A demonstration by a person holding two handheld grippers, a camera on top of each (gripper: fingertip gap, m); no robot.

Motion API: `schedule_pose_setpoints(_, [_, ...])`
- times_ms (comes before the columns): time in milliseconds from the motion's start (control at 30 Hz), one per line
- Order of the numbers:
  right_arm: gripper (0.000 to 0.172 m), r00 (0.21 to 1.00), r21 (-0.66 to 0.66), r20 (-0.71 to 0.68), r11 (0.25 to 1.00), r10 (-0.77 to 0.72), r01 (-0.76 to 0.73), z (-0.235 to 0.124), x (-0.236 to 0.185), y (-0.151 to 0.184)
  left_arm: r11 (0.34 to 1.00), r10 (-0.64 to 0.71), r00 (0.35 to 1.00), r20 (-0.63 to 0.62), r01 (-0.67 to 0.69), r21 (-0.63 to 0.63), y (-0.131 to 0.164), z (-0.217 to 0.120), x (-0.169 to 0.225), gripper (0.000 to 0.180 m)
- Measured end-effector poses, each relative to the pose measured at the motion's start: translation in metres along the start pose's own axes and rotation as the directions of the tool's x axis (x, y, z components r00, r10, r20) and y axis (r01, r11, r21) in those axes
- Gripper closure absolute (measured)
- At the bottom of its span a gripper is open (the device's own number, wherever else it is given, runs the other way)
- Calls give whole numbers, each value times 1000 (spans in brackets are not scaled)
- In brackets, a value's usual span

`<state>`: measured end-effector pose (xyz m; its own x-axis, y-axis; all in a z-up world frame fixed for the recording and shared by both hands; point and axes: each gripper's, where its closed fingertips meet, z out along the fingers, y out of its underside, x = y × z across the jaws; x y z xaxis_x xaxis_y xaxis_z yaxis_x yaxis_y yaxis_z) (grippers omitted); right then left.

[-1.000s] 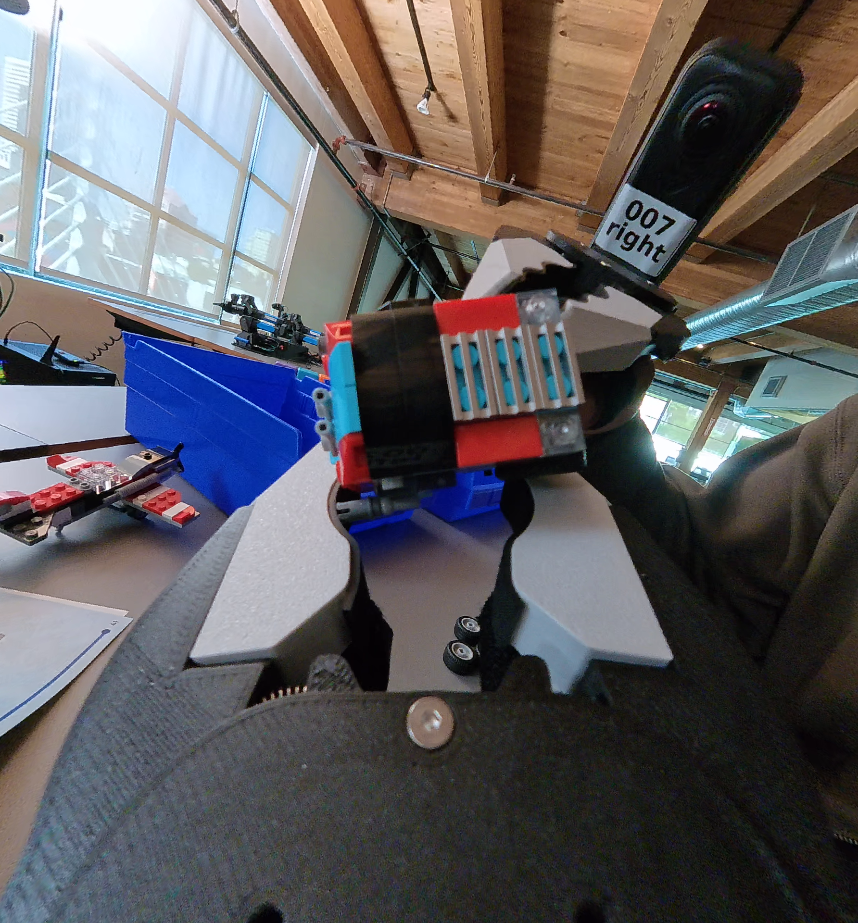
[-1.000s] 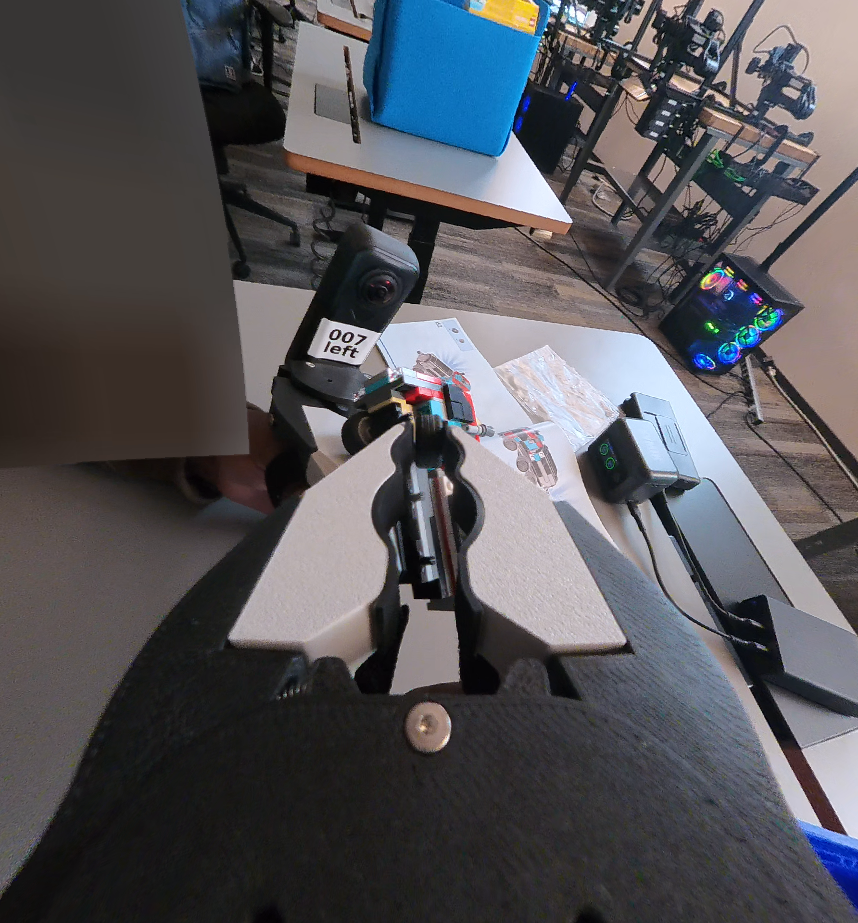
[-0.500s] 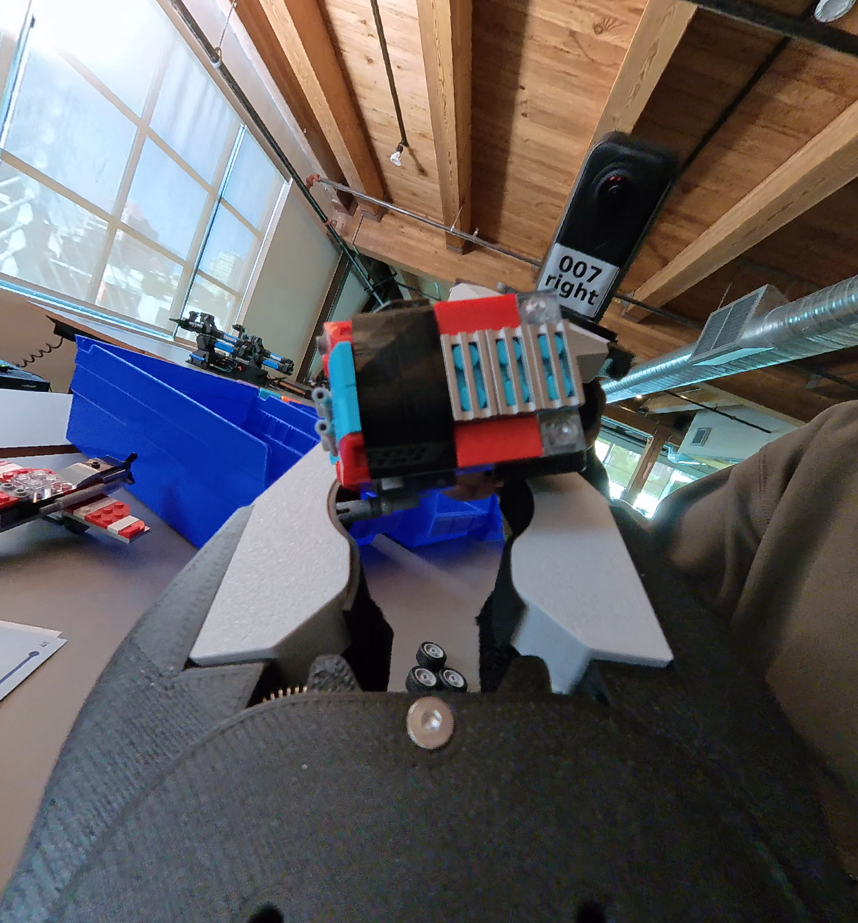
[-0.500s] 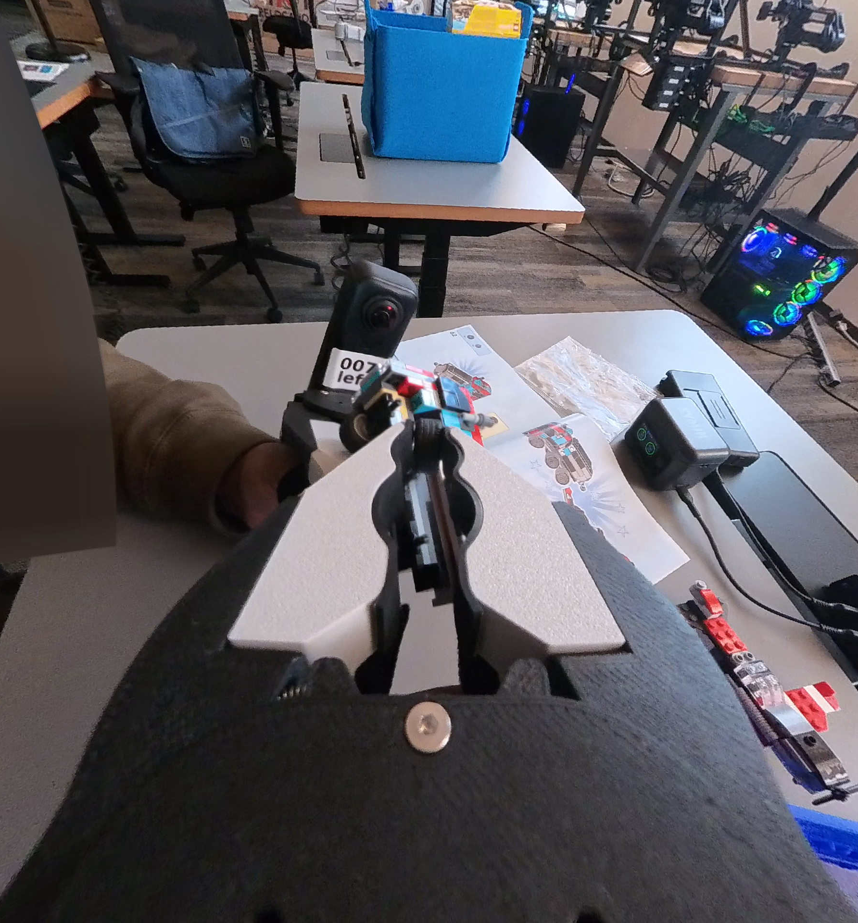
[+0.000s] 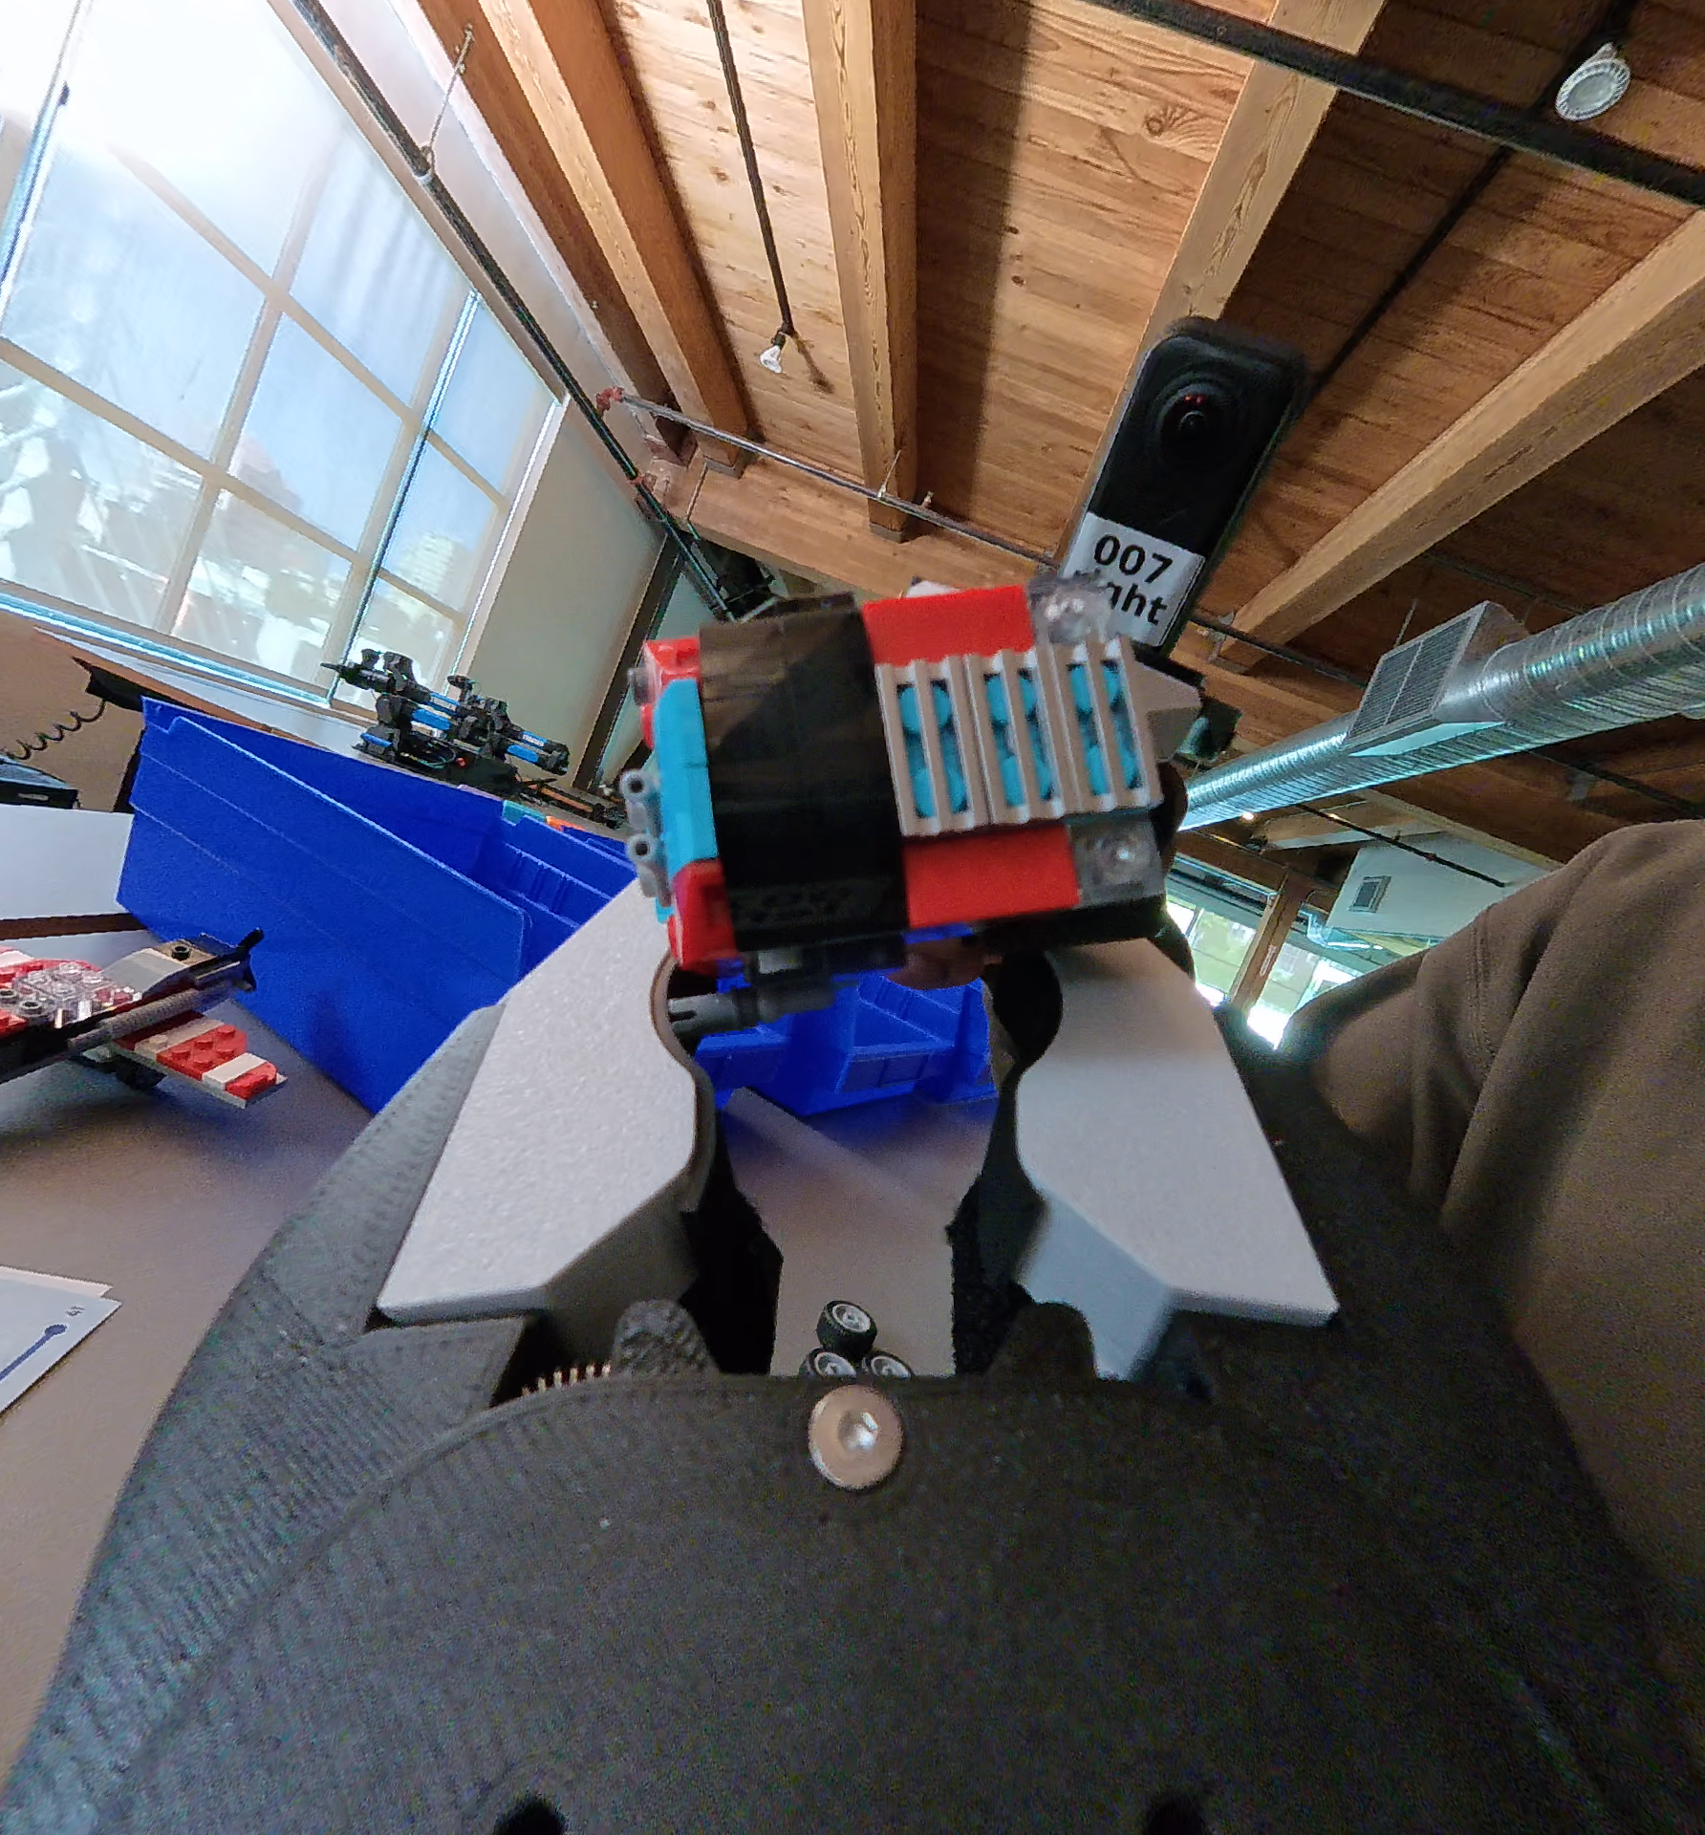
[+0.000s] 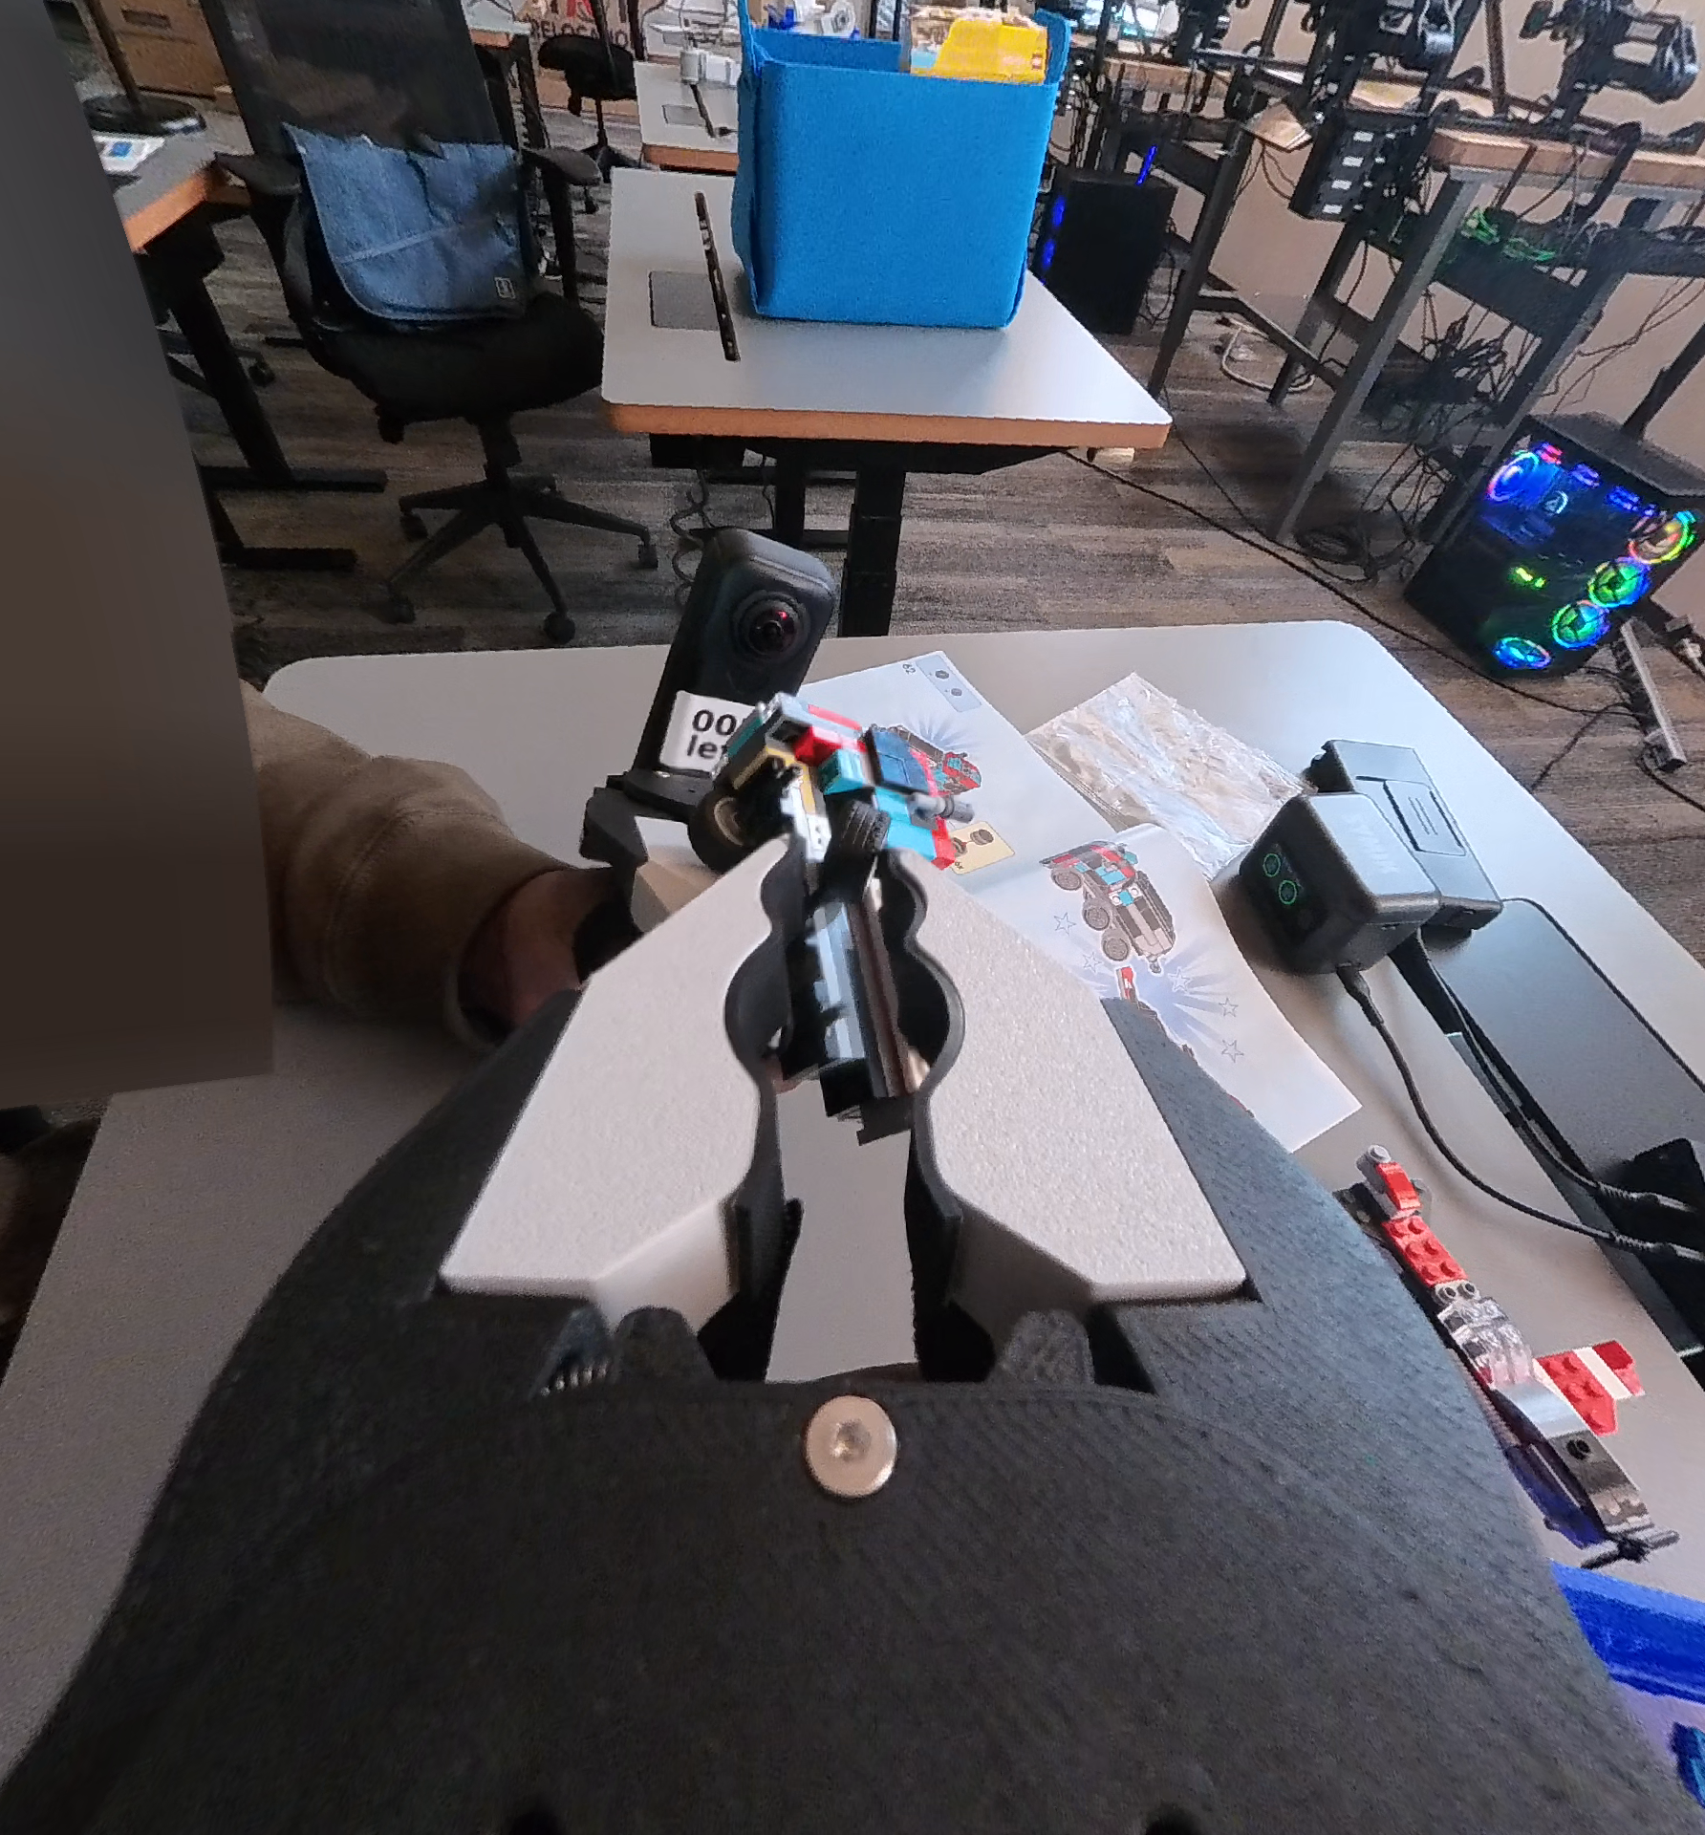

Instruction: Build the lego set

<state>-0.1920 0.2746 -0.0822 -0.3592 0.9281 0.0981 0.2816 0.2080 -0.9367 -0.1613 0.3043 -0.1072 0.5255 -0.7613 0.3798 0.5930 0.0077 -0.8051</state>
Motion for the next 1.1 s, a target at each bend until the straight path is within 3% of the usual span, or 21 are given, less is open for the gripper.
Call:
schedule_pose_setpoints(533, [162,997,-19,-51,998,-57,57,8,-1,1,996,47,999,19,-46,-79,13,4,0,125])
schedule_pose_setpoints(833, [162,997,25,55,999,45,-47,8,-8,0,994,56,998,26,-53,-97,15,5,0,125])
schedule_pose_setpoints(1100, [161,997,24,43,998,64,-65,9,-5,1,995,49,998,30,-46,-92,14,4,0,125])
